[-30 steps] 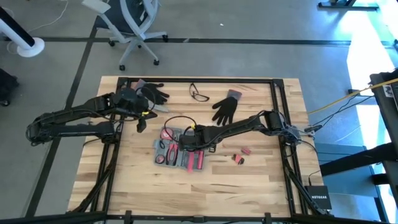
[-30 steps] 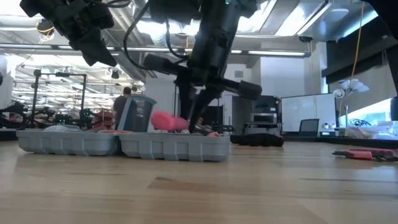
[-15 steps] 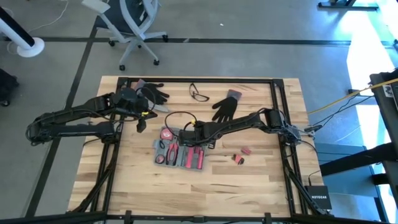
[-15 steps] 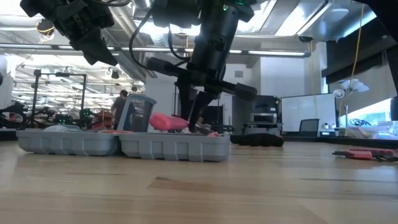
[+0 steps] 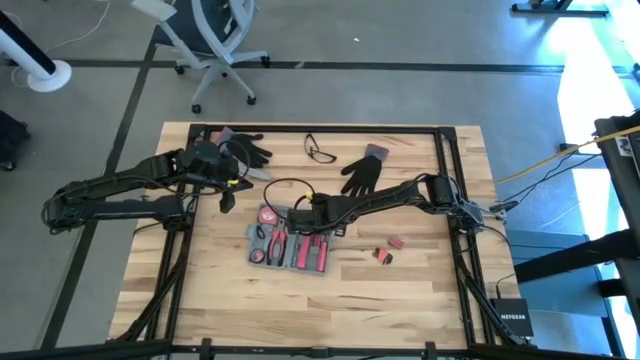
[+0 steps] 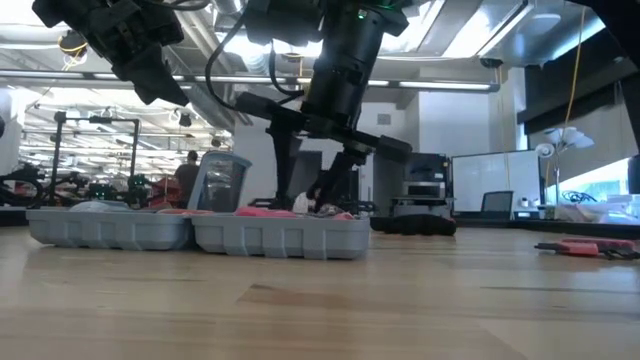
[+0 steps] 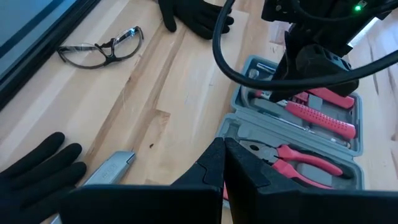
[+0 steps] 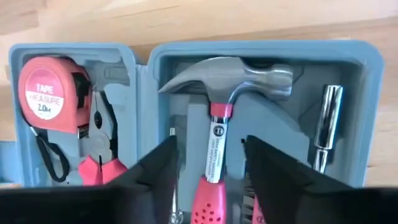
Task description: Prefit tool cases
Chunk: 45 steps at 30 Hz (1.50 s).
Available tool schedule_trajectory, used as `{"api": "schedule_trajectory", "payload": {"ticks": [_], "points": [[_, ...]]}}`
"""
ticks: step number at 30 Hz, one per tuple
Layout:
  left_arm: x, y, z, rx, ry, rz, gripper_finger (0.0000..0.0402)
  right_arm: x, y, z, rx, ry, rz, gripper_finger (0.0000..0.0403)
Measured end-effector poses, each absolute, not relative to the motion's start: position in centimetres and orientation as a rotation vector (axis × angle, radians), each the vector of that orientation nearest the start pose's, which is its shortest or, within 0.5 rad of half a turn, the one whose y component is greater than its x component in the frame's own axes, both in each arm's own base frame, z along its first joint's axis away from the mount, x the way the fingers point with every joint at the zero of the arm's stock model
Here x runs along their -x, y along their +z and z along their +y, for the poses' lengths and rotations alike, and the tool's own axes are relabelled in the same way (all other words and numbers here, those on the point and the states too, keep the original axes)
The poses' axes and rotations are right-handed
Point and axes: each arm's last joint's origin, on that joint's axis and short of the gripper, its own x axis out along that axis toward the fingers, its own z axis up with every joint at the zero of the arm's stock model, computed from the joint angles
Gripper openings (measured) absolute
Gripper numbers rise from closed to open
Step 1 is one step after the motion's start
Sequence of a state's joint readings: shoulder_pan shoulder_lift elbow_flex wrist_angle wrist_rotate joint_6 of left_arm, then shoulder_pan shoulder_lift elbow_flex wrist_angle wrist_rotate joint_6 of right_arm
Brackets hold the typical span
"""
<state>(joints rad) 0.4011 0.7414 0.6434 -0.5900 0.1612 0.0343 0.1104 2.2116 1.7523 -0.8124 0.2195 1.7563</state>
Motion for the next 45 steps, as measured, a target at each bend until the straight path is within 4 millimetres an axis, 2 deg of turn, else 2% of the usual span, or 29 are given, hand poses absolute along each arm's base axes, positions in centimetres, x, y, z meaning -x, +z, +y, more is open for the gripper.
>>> {"api": "schedule_trajectory", "payload": {"ticks": [4,7,9,11,14,16,18,23,25,29,33,37,40,45], "points": [[-13.9,25.6,5.4,0.159,0.219,0.666,0.0000,-44.9,16.8,4.4,-1.234,-1.078,0.847,0.0226],[-13.9,25.6,5.4,0.159,0.219,0.667,0.0000,-44.5,17.6,4.3,-1.205,-1.086,0.881,0.0222],[-13.9,25.6,5.4,0.159,0.219,0.666,0.0000,-44.2,19.6,4.3,-1.149,-1.069,0.884,0.0203],[-13.9,25.6,5.4,0.160,0.219,0.670,0.0000,-44.0,22.4,4.7,-1.086,-0.978,0.888,0.0176],[-13.9,25.6,5.4,0.160,0.218,0.673,0.0000,-44.1,24.7,6.0,-1.026,-0.857,0.907,0.0106],[-13.9,25.6,5.4,0.155,0.216,0.674,0.0000,-44.4,24.2,7.4,-1.016,-0.813,0.928,0.0037],[-13.9,25.3,5.4,0.175,0.220,0.679,0.0000,-45.1,23.0,8.7,-1.050,-0.769,0.932,0.0015],[-14.4,22.2,4.3,0.308,0.118,0.696,0.0000,-45.7,21.2,10.5,-1.117,-0.774,0.936,0.0002],[-14.7,21.5,3.7,0.337,0.082,0.681,0.0000,-45.7,21.2,10.6,-1.118,-0.770,0.928,0.0001],[-14.7,18.6,2.0,0.320,-0.017,0.757,0.0000,-45.5,21.7,10.5,-1.064,-0.729,0.949,0.0000],[-15.1,16.5,0.9,0.302,-0.085,0.723,0.0000,-45.8,21.5,10.1,-1.012,-0.657,0.977,0.0000],[-15.8,16.2,0.7,0.333,-0.042,0.685,0.0000,-46.0,19.7,9.2,-1.032,-0.624,1.023,0.0000],[-16.0,15.6,0.6,0.330,-0.036,0.723,0.0000,-45.8,18.3,9.2,-1.042,-0.612,1.038,0.0000],[-16.4,14.7,0.5,0.313,-0.044,0.779,0.0000,-45.4,17.4,9.4,-1.030,-0.598,1.082,0.0000]]}}
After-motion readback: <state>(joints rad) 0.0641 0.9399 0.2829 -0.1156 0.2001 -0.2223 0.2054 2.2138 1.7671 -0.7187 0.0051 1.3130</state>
